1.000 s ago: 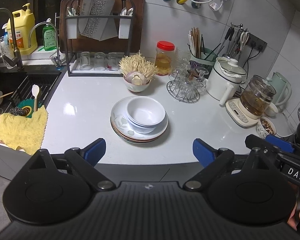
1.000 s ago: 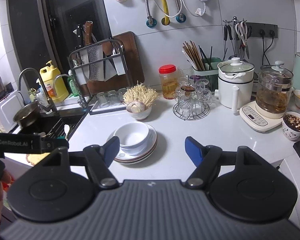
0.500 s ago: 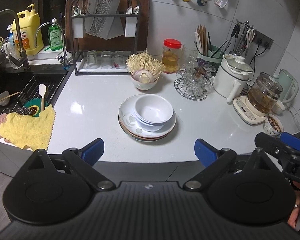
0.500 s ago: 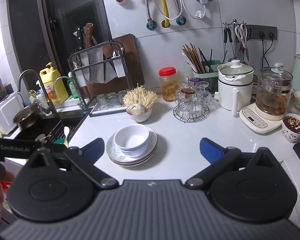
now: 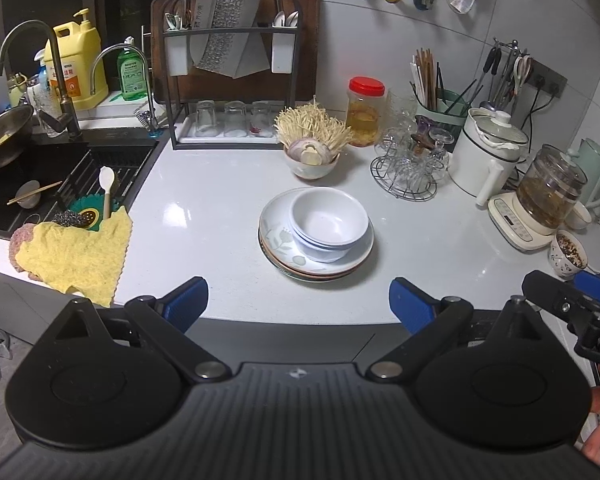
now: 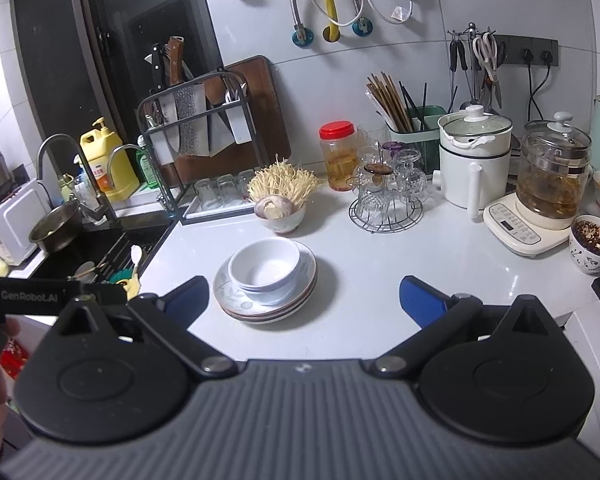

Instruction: Organize plates and bowls

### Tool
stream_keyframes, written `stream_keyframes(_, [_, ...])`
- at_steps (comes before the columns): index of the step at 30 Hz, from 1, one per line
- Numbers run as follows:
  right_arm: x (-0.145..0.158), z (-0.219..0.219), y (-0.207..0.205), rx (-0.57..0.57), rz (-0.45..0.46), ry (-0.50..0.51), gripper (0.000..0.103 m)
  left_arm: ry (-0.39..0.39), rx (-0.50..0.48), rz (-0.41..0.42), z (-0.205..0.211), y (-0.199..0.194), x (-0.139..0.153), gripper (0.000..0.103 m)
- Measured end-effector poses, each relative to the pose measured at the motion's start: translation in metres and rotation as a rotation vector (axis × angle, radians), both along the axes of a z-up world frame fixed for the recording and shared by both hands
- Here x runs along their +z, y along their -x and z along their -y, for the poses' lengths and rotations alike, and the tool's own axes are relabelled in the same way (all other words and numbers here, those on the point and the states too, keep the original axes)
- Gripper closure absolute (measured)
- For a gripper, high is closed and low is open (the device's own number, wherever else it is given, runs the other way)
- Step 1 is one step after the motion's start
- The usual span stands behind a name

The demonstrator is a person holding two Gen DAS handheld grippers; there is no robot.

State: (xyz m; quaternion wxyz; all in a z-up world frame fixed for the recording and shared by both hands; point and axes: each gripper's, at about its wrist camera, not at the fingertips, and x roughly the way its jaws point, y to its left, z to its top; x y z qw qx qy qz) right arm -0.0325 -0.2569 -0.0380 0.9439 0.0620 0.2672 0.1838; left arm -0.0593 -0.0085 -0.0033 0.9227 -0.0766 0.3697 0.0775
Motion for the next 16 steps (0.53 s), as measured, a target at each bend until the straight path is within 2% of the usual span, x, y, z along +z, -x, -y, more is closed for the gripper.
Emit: stream_keyframes(16, [-0.0032, -0.0048, -0.0075, 0.012, -0.027, 0.008, 0.0, -0.018, 0.008, 0.016, -0.0005, 0.0029, -0.0002, 0.004])
